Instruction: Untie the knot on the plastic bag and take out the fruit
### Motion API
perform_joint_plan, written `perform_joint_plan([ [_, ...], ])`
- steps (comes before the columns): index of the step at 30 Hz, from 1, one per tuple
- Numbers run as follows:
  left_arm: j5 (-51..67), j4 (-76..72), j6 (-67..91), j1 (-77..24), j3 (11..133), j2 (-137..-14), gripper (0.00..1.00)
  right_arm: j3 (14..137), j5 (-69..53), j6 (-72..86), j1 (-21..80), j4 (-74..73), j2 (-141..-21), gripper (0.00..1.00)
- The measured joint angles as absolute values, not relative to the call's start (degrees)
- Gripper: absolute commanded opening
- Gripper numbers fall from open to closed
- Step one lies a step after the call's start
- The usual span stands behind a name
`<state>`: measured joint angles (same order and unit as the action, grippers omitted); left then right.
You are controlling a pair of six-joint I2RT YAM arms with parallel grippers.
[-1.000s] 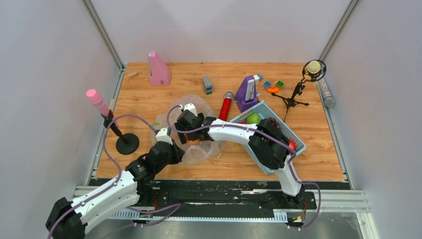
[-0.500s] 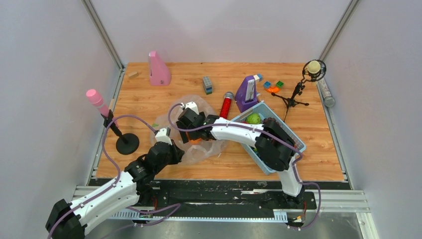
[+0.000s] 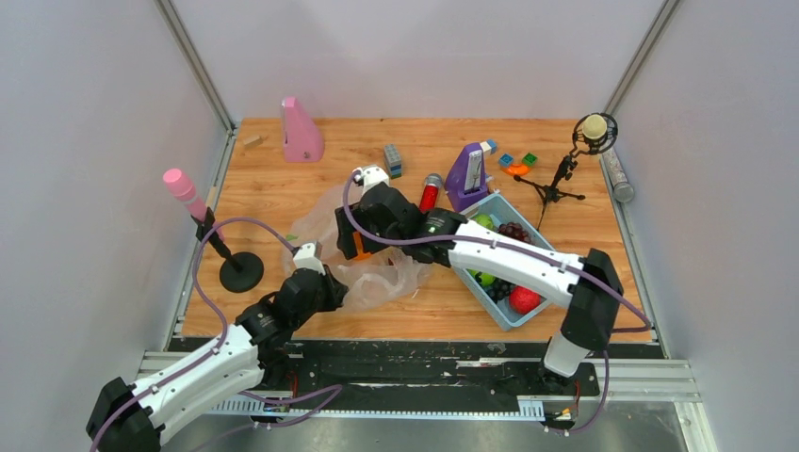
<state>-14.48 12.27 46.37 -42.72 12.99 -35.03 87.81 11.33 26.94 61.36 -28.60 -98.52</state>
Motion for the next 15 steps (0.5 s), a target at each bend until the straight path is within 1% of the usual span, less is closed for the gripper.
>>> perform_joint_plan([
  [6, -14.8, 12.7, 46.4, -42.7, 13.0, -34.4, 0.0, 83.2, 8.5, 28.5, 61.5, -28.4, -88.5, 0.67],
  [11, -15.2, 13.3, 46.4, -42.7, 13.0, -34.2, 0.0, 77.4, 8.9, 30.0, 61.0, -28.1, -76.5, 0.66],
  [14, -15.2, 14.3, 46.3, -42.7, 13.0, -34.1, 0.0, 73.0, 9.7, 30.7, 58.4, -28.2, -68.6, 0.65],
  [15, -15.3, 14.5, 46.3, -42.7, 13.0, -34.0, 0.0, 71.1, 9.9, 31.1, 56.1, -28.5, -65.6, 0.65],
])
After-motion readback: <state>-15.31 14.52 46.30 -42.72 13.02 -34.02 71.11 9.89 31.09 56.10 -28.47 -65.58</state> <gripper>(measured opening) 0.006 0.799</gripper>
